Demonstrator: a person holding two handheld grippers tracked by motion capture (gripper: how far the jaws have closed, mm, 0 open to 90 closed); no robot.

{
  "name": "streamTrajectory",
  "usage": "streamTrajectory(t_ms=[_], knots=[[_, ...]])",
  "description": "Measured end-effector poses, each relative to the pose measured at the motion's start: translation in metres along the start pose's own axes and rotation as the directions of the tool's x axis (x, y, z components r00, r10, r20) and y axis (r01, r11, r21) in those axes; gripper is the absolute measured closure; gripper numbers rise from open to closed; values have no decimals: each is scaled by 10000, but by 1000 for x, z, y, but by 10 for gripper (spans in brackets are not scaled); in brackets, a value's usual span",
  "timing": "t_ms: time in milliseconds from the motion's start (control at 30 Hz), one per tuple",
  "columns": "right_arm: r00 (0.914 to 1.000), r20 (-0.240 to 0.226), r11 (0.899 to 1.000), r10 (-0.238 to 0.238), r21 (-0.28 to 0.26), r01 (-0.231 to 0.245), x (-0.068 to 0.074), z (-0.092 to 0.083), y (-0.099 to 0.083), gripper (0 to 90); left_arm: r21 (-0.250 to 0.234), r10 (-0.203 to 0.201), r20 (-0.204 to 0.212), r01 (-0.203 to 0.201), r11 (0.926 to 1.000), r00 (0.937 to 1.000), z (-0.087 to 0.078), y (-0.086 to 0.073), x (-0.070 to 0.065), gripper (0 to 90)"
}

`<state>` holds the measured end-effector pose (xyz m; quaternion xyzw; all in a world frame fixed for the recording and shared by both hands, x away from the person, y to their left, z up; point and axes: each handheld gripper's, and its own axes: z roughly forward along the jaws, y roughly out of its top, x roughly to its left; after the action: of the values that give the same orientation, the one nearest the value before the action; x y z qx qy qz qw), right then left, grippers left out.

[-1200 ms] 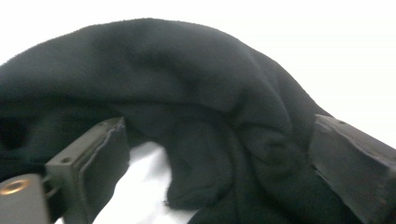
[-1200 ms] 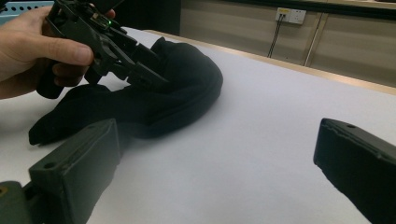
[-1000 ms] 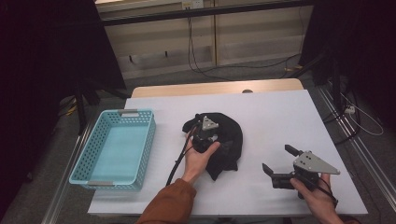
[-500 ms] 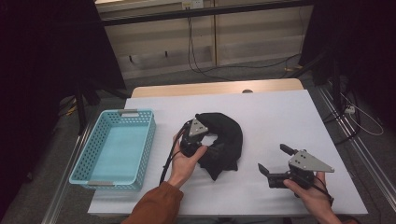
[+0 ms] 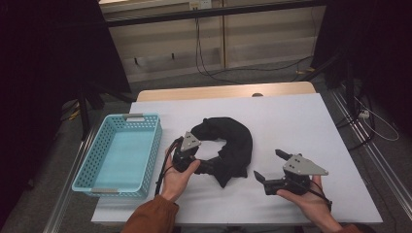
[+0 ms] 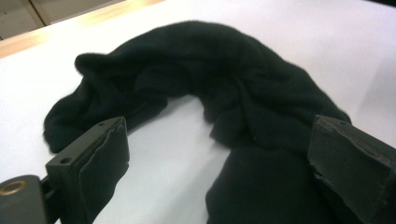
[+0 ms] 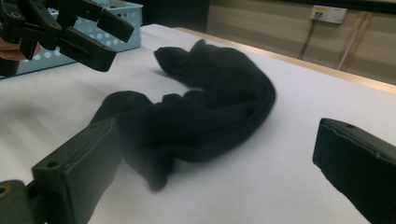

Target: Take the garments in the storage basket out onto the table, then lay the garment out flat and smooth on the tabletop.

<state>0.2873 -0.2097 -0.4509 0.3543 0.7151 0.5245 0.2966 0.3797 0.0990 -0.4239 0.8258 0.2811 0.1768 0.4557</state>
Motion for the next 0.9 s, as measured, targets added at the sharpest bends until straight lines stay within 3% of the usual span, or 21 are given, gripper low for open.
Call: streamTrajectory(t_ms=[67,267,400,567,633,767,900], knots=[[9998,-168,10000,-48,31,49,4,5,2,21,-55,63,-32,-63,10000,10000,-5,-5,-1,56],[9977,-559,9990,-372,214,385,8,20,10,96,-19,-314,-28,314,9995,9995,-14,-18,0,56],[9948,-837,9974,-584,375,618,13,34,16,139,49,-153,-79,153,9999,9999,-20,-22,-1,68],[9917,-1249,9960,-314,786,415,18,52,21,199,184,-304,-101,306,9994,9995,-20,-27,-1,68],[9892,-1390,9931,-473,1002,615,22,59,23,224,153,-98,-82,99,9998,9999,-18,-27,-3,69],[9805,-1730,9815,-935,1494,1199,28,70,26,369,437,70,508,-92,9990,9987,-8,-29,-4,71],[9730,-2061,9682,-1044,2026,1468,30,81,27,480,637,194,586,-231,9977,9981,-2,-30,-5,74]])
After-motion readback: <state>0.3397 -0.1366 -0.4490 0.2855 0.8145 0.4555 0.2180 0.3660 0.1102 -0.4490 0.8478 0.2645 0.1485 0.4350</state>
